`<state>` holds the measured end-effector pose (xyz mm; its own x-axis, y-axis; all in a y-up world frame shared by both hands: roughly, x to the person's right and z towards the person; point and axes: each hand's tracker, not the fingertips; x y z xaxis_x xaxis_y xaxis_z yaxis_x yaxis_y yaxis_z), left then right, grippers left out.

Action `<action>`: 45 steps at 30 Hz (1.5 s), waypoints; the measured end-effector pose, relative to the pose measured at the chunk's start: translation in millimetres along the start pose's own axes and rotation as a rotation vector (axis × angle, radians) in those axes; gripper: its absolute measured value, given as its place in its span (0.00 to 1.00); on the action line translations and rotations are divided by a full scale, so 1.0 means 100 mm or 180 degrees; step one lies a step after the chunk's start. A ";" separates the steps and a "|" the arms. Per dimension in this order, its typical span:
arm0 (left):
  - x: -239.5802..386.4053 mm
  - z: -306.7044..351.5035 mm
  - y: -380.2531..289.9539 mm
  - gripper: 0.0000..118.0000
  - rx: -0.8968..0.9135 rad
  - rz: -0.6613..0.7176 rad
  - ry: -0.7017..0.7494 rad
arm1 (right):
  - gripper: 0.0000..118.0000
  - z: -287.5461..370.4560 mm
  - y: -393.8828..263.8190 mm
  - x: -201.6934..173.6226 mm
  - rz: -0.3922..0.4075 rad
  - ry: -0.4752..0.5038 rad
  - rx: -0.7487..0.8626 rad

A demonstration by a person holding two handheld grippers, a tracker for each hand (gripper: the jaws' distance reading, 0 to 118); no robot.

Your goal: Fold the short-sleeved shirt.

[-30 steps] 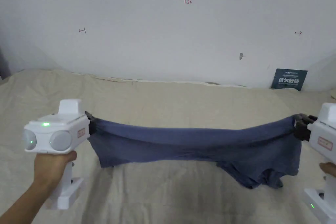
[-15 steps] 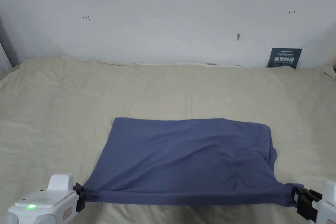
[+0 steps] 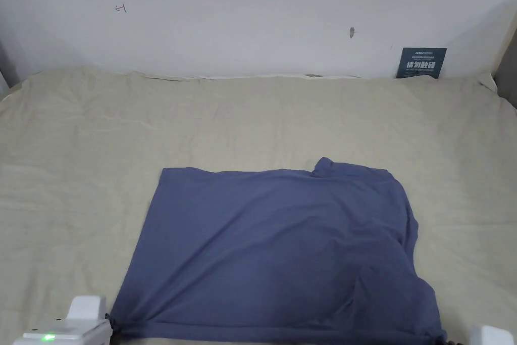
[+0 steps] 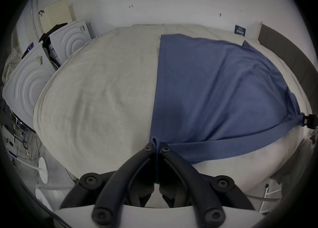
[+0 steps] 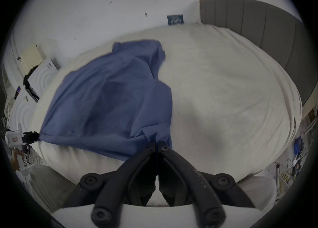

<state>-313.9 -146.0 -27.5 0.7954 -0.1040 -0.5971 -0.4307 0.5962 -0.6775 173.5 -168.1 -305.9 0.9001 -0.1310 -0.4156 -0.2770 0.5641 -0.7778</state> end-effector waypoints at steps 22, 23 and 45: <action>0.41 1.26 1.10 0.96 0.2032 0.0309 -0.0186 | 0.88 1.63 1.15 -1.09 0.0460 0.0010 0.2321; 0.44 1.28 1.13 0.95 0.2163 0.0310 -0.0156 | 0.88 1.68 1.16 -1.14 0.0507 -0.0025 0.2418; 0.37 1.10 0.94 0.00 0.1749 0.0033 -0.0386 | 0.01 1.71 1.01 -1.33 0.0830 -0.0207 0.2714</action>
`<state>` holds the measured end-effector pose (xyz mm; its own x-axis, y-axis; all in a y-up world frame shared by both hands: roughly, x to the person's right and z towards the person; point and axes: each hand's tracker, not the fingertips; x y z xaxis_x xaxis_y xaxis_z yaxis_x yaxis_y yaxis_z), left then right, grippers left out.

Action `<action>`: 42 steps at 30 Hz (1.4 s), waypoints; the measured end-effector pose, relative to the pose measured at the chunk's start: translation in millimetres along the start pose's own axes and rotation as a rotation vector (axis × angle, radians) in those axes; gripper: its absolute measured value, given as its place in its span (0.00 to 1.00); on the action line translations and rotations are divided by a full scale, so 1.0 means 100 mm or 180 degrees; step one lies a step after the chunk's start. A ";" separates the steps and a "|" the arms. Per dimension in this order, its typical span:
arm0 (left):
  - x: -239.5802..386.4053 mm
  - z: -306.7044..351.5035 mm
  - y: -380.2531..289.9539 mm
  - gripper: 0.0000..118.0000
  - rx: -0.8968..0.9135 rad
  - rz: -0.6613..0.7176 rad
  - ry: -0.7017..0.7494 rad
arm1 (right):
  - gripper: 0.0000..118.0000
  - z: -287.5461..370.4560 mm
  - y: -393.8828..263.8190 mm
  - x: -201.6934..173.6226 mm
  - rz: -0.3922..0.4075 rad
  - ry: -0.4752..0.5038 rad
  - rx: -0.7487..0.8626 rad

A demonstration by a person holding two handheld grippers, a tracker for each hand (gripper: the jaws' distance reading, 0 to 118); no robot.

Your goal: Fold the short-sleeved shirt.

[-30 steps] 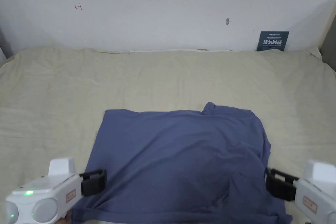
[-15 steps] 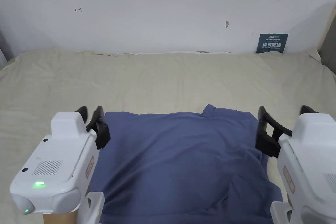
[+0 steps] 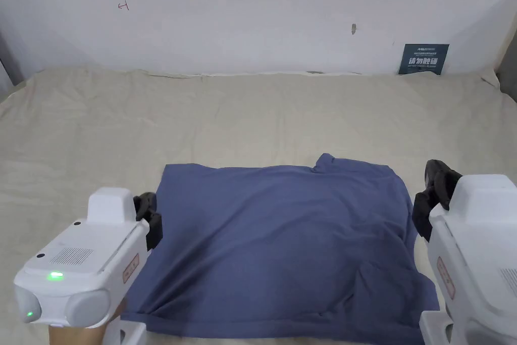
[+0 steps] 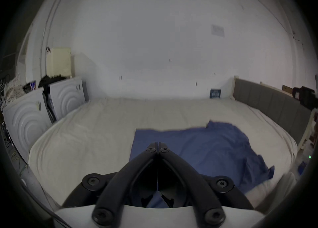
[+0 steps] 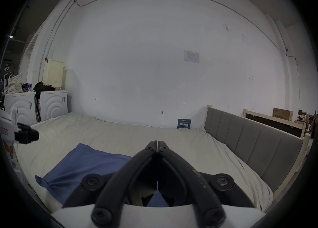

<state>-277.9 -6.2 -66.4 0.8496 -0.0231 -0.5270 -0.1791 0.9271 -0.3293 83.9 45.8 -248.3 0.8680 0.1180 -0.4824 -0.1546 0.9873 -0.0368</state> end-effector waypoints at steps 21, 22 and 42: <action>-0.61 -0.45 -1.40 0.10 -0.1866 0.0480 0.0269 | 0.01 -0.02 -0.18 0.02 -0.0003 -0.0017 -0.0451; -0.65 -0.46 -1.42 0.03 -0.1871 0.0464 0.0215 | 0.01 -0.02 -0.20 0.02 0.0003 -0.0025 -0.0472; -0.60 -0.39 -1.08 0.02 -0.1558 0.0446 0.0126 | 0.74 -0.27 -2.01 0.52 -0.0620 -0.0171 -0.2668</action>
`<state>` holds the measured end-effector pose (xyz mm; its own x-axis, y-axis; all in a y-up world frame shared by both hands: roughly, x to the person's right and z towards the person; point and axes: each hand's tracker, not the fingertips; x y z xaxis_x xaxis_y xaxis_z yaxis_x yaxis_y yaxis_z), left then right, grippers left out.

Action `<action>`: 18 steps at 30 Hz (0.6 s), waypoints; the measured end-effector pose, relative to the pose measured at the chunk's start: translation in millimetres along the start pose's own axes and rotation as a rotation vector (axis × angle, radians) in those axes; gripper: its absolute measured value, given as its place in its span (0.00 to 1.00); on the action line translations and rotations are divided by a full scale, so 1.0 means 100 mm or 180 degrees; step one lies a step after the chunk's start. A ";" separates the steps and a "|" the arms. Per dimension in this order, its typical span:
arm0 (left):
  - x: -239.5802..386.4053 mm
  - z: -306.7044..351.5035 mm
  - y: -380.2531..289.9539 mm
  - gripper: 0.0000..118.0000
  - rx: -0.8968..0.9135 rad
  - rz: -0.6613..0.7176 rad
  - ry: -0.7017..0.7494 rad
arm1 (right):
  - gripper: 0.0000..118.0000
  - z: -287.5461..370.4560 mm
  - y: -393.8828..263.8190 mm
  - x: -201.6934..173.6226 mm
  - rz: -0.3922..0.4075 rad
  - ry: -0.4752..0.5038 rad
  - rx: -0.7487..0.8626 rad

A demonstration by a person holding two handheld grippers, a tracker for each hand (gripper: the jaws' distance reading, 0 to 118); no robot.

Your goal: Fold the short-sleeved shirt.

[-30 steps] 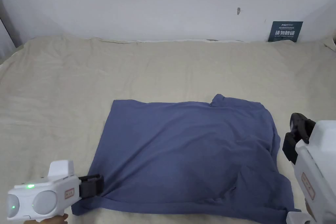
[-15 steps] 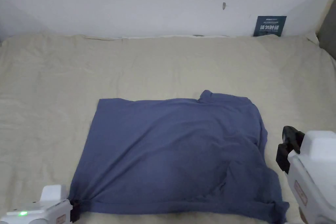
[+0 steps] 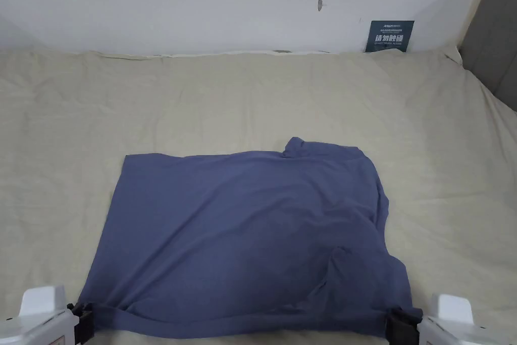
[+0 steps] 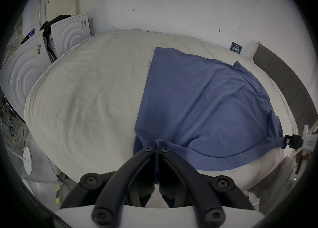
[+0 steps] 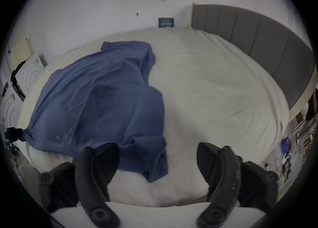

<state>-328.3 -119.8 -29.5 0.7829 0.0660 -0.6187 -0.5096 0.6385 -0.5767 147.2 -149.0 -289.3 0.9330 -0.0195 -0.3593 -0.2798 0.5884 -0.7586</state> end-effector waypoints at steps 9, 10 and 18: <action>0.05 0.03 0.06 0.02 0.0015 0.0091 0.0028 | 0.05 0.06 0.08 -0.14 0.0153 0.0290 0.0138; 0.05 0.05 0.08 0.02 0.0031 0.0105 0.0035 | 0.05 0.11 0.10 -0.13 0.0155 0.0309 0.0213; 0.01 -0.06 0.60 0.02 0.0352 0.0190 0.0030 | 0.05 0.17 0.80 -0.11 0.0150 0.0383 0.0724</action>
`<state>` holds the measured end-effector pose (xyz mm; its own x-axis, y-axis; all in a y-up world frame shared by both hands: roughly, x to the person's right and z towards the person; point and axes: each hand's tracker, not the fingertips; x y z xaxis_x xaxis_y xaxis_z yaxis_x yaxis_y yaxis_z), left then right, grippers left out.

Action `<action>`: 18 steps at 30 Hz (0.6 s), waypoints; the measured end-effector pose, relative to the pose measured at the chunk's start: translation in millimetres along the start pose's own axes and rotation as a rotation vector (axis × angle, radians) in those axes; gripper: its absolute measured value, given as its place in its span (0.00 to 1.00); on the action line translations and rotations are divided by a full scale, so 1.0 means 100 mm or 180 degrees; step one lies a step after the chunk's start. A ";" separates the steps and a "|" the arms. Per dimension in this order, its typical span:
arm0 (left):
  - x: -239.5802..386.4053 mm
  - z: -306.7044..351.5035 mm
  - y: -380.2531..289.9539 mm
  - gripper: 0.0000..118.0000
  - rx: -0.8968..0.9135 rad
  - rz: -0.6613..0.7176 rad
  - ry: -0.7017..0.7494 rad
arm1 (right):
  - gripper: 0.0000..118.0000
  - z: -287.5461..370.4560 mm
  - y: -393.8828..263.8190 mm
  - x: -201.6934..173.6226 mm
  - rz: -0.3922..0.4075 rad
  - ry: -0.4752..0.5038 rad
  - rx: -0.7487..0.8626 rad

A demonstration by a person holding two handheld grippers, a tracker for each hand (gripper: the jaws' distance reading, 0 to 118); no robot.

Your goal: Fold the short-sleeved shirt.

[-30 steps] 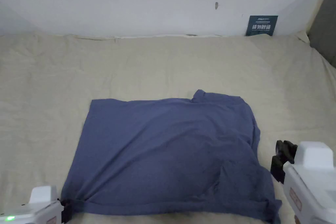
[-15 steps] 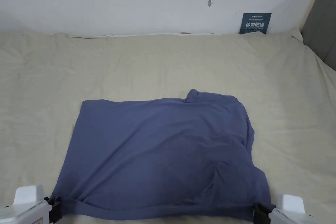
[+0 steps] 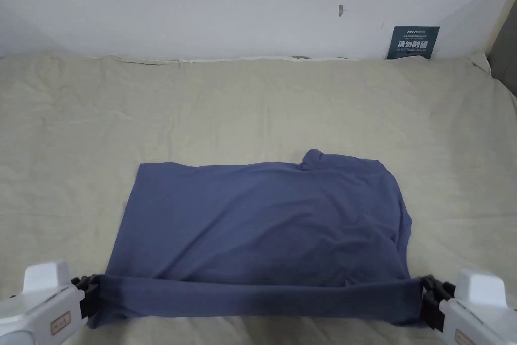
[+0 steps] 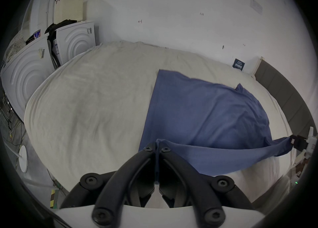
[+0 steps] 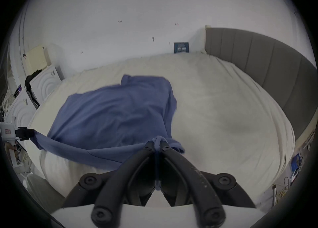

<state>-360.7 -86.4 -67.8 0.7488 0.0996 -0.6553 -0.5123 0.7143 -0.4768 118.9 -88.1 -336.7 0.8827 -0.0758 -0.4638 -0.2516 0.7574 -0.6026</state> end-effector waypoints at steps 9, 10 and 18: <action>0.21 -0.80 0.61 0.02 -0.0014 -0.0271 0.0110 | 0.05 -0.90 0.60 -0.10 0.0229 -0.0116 -0.0056; 0.24 -0.92 0.65 0.02 -0.0061 -0.0299 0.0114 | 0.05 -1.03 0.63 -0.11 0.0254 -0.0157 -0.0109; 0.31 -1.75 0.64 0.02 -0.0639 -0.0447 0.0261 | 0.05 -1.91 0.54 0.01 0.0070 -0.0316 -0.0695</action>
<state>-443.9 -158.6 -221.8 0.7860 -0.0533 -0.6159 -0.4851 0.5644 -0.6679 30.5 -171.3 -493.8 0.9080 0.0116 -0.4188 -0.3417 0.5990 -0.7242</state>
